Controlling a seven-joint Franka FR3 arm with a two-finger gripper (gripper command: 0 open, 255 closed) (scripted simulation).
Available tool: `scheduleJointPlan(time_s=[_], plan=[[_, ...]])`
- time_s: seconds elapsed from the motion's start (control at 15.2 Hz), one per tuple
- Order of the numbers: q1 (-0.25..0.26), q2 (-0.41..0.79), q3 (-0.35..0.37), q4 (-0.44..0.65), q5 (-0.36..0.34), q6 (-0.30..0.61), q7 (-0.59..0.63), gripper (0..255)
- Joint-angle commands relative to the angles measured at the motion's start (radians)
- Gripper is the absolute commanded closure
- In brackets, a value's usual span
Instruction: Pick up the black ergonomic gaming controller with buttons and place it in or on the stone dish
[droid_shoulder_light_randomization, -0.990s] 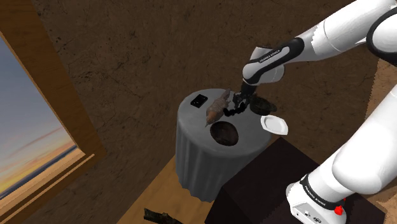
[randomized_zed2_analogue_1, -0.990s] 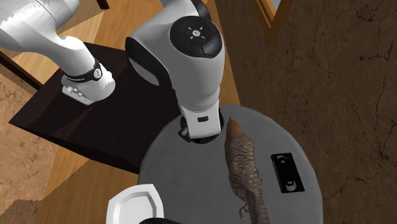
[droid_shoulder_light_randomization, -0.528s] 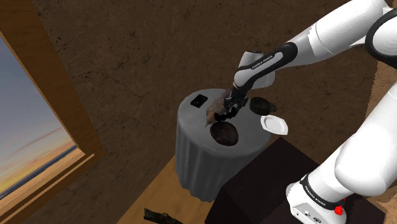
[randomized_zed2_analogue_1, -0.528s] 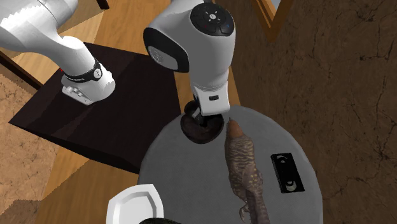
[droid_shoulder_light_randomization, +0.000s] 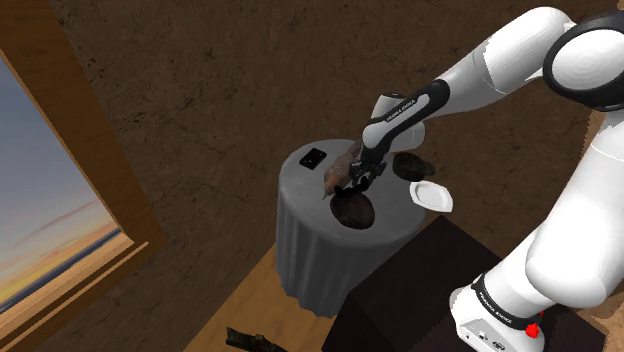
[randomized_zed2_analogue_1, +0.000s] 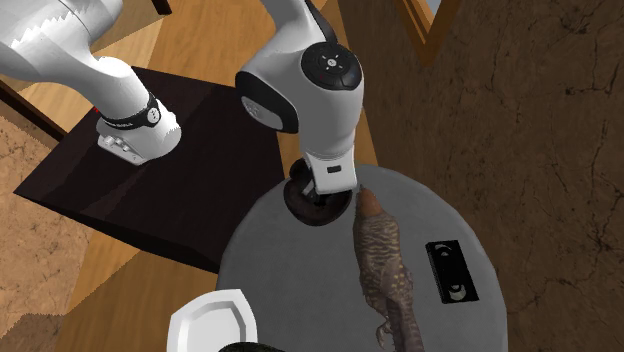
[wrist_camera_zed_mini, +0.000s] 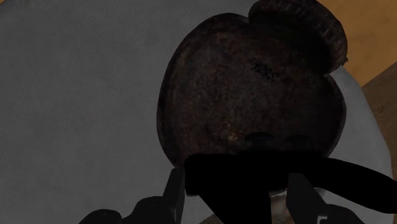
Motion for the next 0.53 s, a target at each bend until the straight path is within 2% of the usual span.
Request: scheduleJointPlan(time_s=[0.0,0.46], plan=[[-0.002,0.026,0.005,0.0,0.011,0.027,-0.007,255],[-0.006,0.058,0.012,0.002,0.023,0.055,-0.018,255]])
